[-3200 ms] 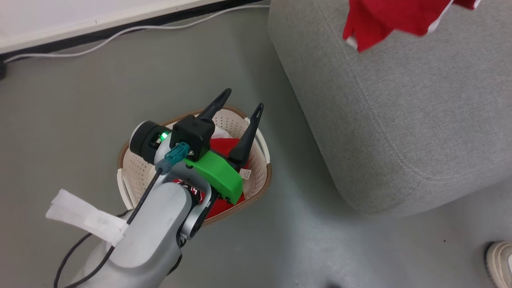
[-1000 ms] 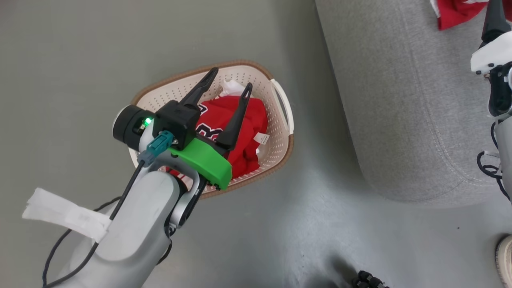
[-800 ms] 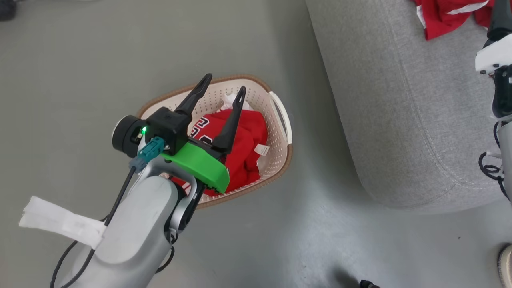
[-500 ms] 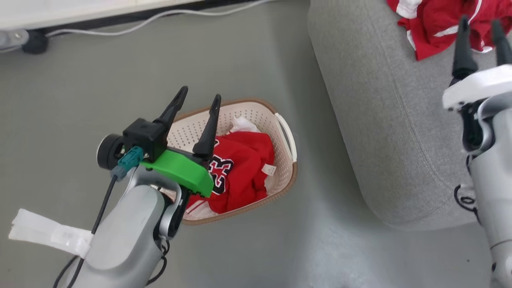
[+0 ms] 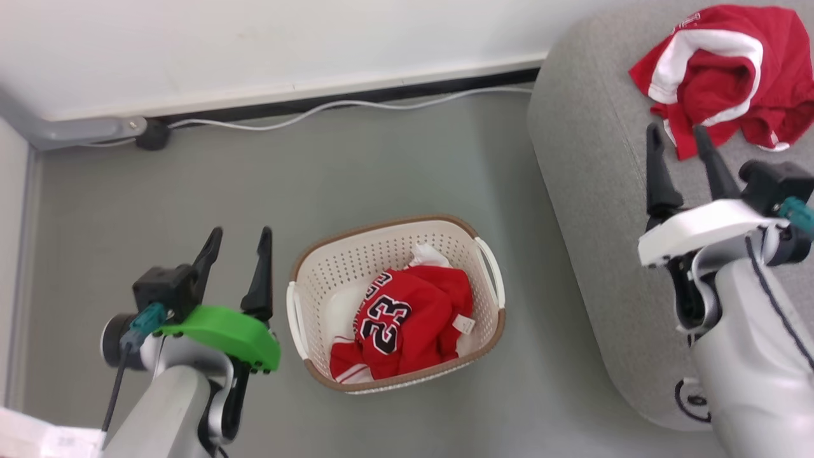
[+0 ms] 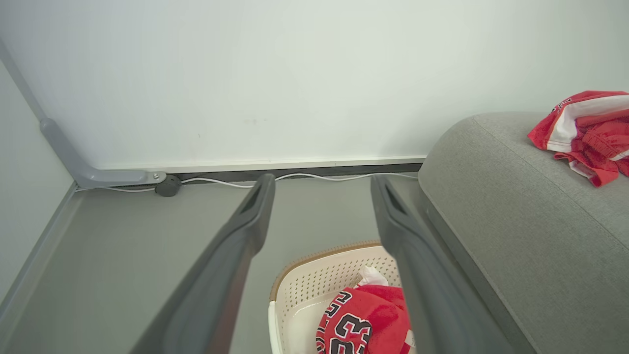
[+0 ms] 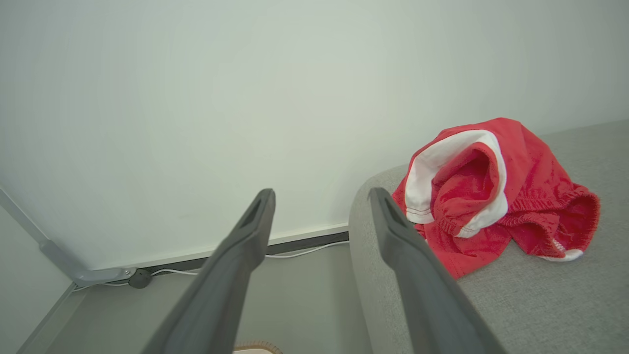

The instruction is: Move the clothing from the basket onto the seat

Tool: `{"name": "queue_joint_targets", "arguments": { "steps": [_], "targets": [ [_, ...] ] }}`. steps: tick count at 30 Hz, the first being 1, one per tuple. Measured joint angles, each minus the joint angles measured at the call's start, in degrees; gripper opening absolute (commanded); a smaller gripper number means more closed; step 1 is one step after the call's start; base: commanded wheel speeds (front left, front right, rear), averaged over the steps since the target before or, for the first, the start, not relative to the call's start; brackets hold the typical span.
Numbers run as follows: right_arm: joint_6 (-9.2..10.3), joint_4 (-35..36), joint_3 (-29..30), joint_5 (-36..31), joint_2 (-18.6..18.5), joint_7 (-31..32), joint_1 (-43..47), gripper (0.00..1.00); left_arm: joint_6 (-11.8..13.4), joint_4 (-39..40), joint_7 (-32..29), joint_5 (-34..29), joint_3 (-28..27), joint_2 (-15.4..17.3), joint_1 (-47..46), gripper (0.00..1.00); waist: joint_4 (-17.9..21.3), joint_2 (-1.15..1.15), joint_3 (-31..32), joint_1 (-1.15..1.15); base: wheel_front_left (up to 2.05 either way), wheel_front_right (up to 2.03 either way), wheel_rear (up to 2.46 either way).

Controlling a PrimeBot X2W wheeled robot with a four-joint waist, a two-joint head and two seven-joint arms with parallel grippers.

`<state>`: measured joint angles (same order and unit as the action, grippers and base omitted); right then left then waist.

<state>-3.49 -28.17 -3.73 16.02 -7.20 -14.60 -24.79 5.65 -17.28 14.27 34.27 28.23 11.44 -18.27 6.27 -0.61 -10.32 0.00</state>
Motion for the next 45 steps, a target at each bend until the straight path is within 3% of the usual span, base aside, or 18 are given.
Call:
{"name": "queue_joint_targets", "arguments": {
  "steps": [5, 26, 45],
  "targets": [
    [0.57, 2.78, -0.65, -0.07, 2.20, 0.00, 4.98, 1.00, 0.47, 0.07, 0.00, 0.26, -3.32, 0.69, 4.09, 1.00, -1.78, 0.00, 3.12, 0.00, 0.00, 0.00, 0.00],
    [3.21, 12.25, -2.96, -1.01, 3.82, 0.00, 21.99, 1.00, 1.19, 7.33, 0.01, -1.51, -15.51, 1.35, 19.45, 1.00, -4.85, 0.00, 11.39, 0.00, 0.00, 0.00, 0.00],
    [4.60, 17.50, -4.63, -0.92, 4.14, 0.01, 26.74, 1.00, 1.19, 10.77, 0.01, -4.32, -17.03, 0.04, 25.32, 1.00, -4.77, 0.00, 12.34, 0.00, 0.00, 0.00, 0.00]
  ]
}}
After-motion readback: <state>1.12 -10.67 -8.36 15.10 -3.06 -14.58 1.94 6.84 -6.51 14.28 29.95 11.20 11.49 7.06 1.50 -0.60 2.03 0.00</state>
